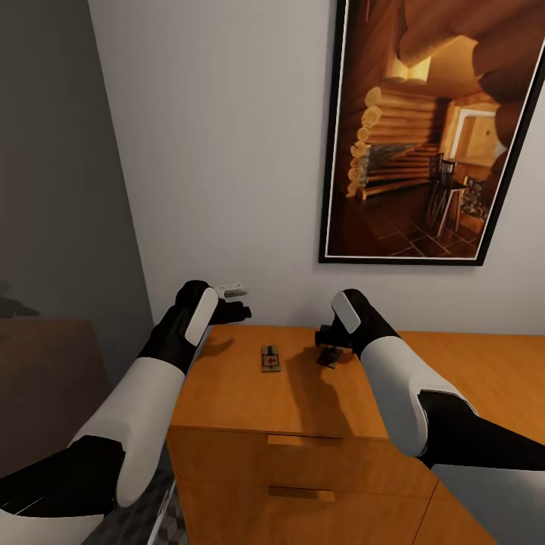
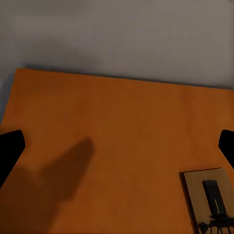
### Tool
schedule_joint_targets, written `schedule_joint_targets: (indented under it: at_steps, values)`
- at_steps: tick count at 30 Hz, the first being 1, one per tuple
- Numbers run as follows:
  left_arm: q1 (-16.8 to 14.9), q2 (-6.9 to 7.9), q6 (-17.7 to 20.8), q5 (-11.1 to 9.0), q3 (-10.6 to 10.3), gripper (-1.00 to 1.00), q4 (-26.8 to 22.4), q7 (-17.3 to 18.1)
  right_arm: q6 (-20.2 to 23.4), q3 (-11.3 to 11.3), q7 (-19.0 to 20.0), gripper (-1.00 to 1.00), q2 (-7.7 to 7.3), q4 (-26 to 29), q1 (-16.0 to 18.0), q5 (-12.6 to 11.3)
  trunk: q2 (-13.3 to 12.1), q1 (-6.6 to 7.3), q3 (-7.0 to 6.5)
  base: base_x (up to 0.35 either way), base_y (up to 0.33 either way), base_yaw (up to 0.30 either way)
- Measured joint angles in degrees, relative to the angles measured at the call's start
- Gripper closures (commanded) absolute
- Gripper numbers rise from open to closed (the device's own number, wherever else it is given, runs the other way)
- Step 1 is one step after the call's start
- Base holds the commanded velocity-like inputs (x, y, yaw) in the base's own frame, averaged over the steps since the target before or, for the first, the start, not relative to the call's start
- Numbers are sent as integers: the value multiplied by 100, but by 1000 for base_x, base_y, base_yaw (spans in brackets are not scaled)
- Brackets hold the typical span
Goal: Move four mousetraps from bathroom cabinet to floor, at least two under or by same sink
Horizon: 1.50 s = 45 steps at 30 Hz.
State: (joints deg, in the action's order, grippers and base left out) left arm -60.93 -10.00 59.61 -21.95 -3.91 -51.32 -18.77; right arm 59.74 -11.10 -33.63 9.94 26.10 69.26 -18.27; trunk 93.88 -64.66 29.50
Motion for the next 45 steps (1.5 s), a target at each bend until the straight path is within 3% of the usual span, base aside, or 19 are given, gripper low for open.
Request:
schedule_joint_targets:
  at_steps: [6,45]
  values:
    - [2,0,0,0,0,-100,-7,-2,21,9,-5,-100,0,-16,0,91,0,-1,0,-72,0,0]
    - [3,0,-3,2,0,-100,5,0,24,-19,22,-100,0,-13,0,112,1,0,0,-13,0,0]
